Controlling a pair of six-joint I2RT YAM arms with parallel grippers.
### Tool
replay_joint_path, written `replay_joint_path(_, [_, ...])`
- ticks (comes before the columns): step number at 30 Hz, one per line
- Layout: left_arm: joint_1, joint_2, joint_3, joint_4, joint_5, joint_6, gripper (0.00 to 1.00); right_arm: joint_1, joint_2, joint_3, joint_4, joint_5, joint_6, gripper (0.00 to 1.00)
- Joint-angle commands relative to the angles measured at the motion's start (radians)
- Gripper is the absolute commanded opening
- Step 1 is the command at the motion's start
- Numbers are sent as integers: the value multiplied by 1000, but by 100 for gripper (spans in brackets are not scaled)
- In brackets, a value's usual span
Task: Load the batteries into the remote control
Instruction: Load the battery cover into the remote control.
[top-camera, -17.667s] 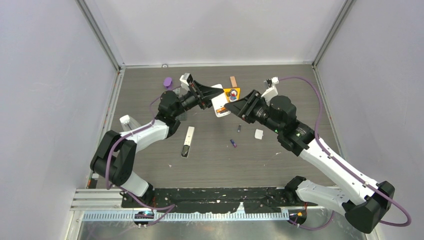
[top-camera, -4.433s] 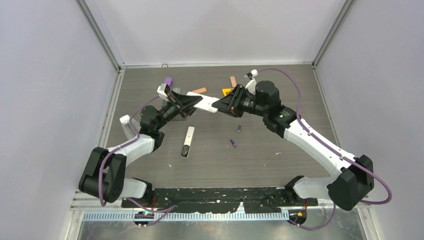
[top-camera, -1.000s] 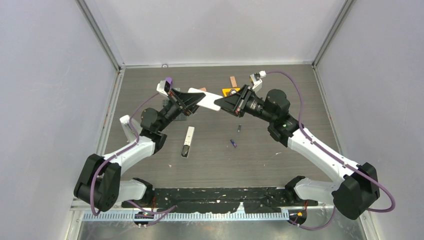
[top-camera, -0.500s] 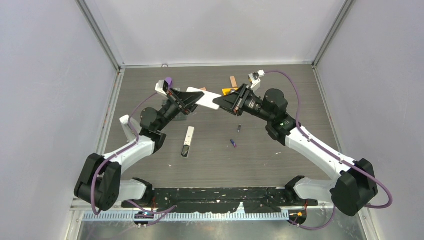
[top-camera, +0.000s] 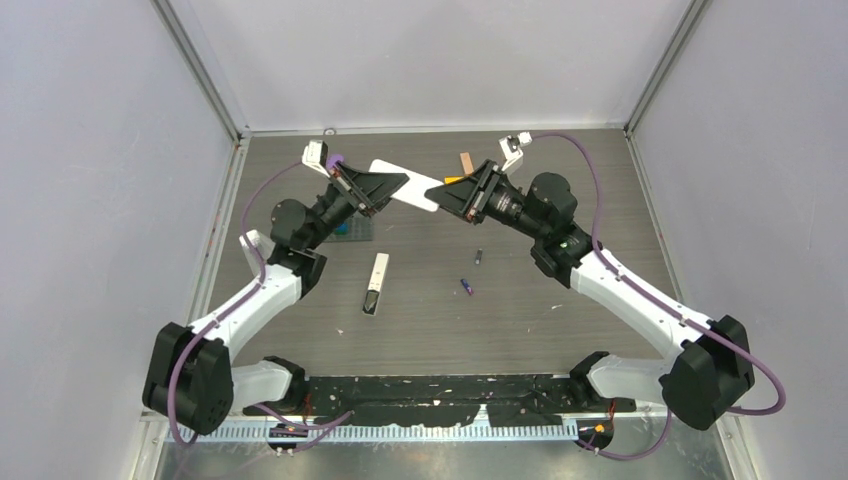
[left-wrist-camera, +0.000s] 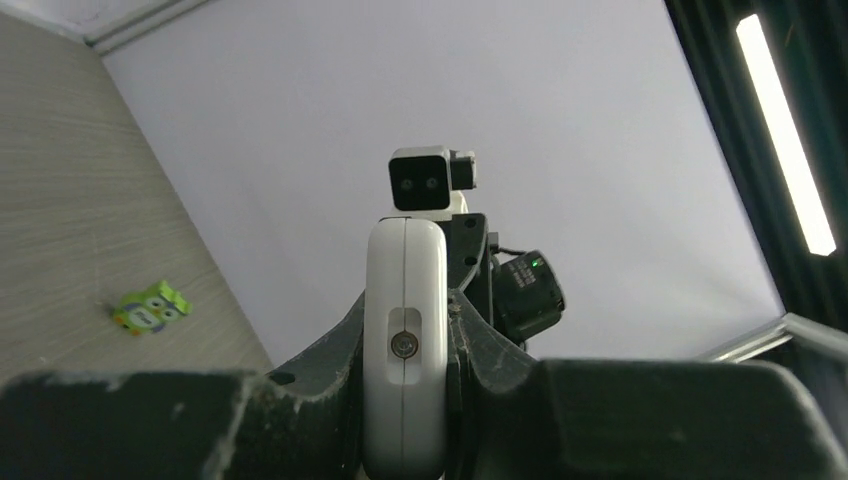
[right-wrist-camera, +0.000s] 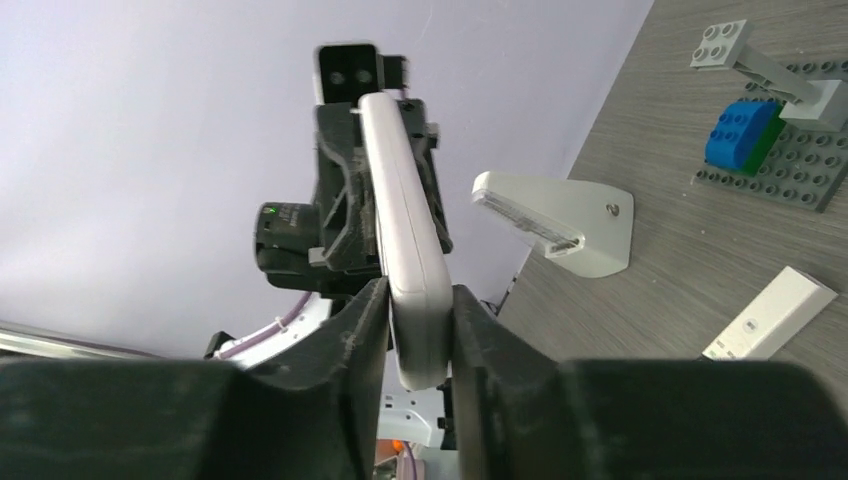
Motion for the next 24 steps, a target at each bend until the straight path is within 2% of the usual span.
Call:
replay_joint_path(1, [-52,-68,100,-79,223,194,0,37,1,44,-146,12,-117,43])
replay_joint_path(3, [-44,-68,113,-127,235,218,0,24,-22,49,-153,16,-144,62])
replay_joint_path(7, [-24,-74,128,-221,251,269,0,-24,-73,17,-64,-31,-146,79])
replay_joint_path(9, [-15,-80,132,-254,262,290,0,-46,-98,18,-39,-65,-153,84])
replay_joint_path(16, [12,-90,150,-316,349,346,0,-92,-158,55,-61,-193,-255,87])
replay_joint_path(18, [18,-96,160,-320,374,354,0,-105,-152,86,-113,-313,-356,87])
replay_joint_path(19, [19,-97,169,-315,394,356,0,-112,-144,131,-210,-350,-408,86])
replay_joint_path(20, [19,-96,180,-306,417,354,0,-117,-121,164,-288,-388,-536,86])
replay_joint_path(21, [19,-93,193,-297,445,351,0,-117,-108,231,-456,-397,-601,86])
replay_joint_path(22, [19,-89,204,-288,473,349,0,-117,-84,260,-530,-419,-717,85])
replay_joint_path(23, [19,-87,215,-281,496,349,0,-117,-74,308,-636,-432,-765,85])
replay_joint_path(24, [19,-87,224,-277,514,349,0,-116,-60,325,-674,-456,-835,84])
